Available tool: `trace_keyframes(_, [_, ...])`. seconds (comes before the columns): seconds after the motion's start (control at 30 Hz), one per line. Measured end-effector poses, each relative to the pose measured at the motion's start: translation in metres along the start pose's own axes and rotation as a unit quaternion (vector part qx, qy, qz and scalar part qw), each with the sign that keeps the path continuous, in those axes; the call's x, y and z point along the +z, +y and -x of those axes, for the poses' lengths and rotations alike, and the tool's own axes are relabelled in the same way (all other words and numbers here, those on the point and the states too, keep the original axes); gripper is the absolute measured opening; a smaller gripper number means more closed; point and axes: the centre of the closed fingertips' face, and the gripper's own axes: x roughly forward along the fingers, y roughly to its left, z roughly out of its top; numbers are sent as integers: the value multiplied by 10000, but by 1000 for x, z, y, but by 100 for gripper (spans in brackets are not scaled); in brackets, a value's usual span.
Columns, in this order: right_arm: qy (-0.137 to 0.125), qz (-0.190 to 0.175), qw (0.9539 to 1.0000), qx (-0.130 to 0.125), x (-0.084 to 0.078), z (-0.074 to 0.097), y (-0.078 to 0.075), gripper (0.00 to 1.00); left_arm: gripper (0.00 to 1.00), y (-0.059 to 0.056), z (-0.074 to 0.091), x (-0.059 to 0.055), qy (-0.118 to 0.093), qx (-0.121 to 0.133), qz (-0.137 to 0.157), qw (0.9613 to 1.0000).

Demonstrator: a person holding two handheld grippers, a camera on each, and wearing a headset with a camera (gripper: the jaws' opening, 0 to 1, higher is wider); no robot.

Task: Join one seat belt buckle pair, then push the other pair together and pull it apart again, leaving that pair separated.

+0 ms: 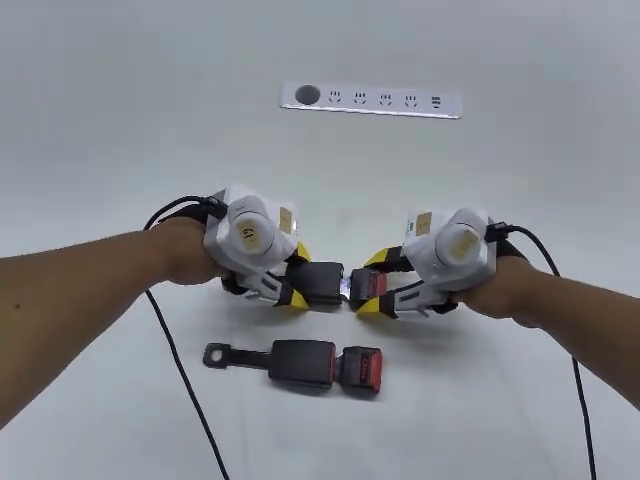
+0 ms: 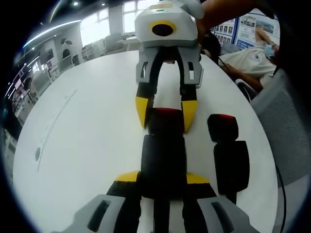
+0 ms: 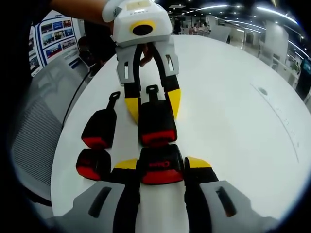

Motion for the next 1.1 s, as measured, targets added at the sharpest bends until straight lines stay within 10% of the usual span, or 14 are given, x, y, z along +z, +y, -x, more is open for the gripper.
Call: trace_keyframes(1.1, [213,144,9997,-46,-1,-2,1,34,33,-5,-2,-2,200,-212,-300,9991])
